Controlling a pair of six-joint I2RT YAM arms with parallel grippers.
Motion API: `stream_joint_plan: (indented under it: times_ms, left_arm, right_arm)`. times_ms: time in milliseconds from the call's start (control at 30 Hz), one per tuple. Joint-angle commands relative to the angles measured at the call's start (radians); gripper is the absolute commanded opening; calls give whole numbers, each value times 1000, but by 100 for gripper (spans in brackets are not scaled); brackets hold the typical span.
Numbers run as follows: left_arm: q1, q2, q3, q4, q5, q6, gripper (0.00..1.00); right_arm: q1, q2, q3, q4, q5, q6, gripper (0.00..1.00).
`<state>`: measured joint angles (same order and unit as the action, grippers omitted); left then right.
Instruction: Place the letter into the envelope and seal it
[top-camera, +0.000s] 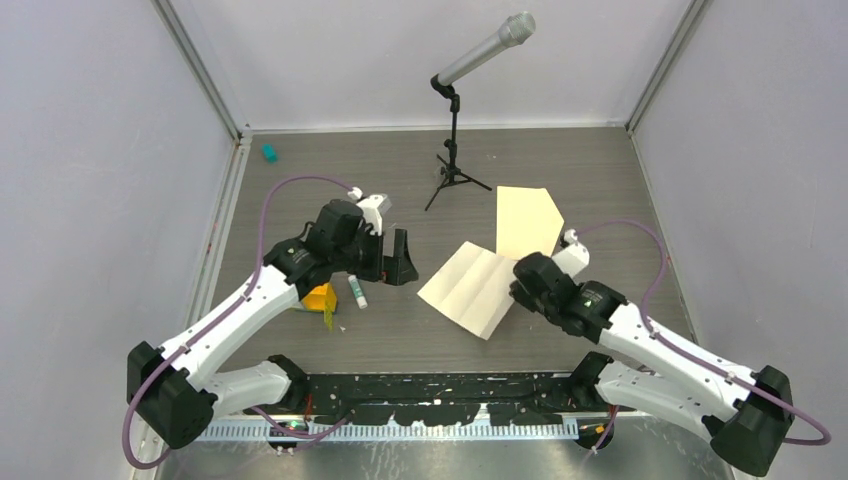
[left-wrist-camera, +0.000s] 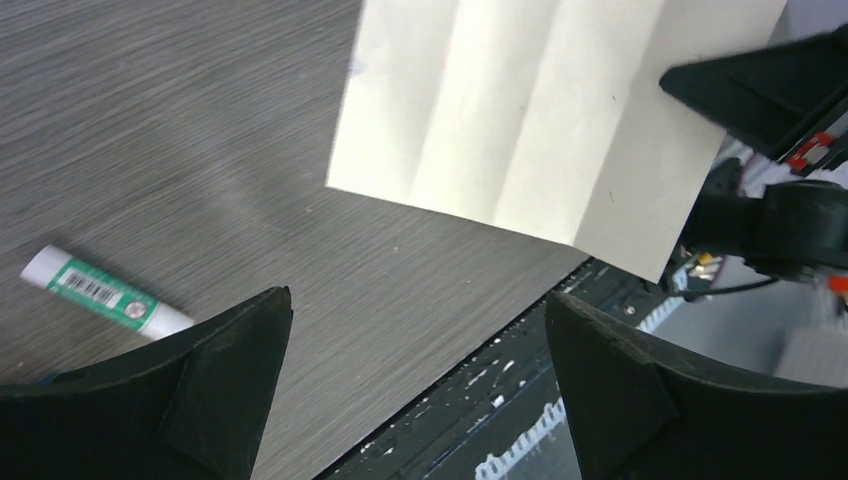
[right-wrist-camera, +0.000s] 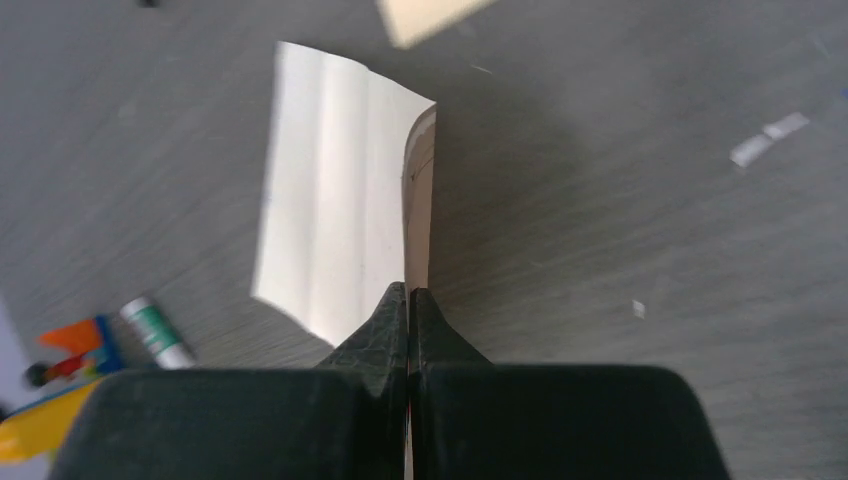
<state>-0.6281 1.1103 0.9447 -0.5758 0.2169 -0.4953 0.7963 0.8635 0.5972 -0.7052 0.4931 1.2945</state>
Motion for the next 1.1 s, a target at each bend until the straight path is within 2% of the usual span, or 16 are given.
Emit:
stream_joint_plan:
  times_ms: [0, 167, 367, 767, 1067]
  left_arm:
    - [4, -14, 70, 87, 157, 25, 100]
    - [4, -10, 100, 118, 211, -19, 100]
    - [4, -24, 82, 241, 321, -113, 100]
    - [4, -79, 68, 339, 376, -150, 100]
    - [4, -133, 86, 276, 329, -95, 100]
  right_arm:
    - [-2, -19, 169, 148, -39, -321, 1]
    - [-2, -13, 312, 201, -174, -477, 1]
    - [-2, 14, 431, 270, -359, -542, 1]
    - [-3, 73, 537, 352, -537, -510, 1]
    - [-2, 50, 589, 385, -576, -488, 1]
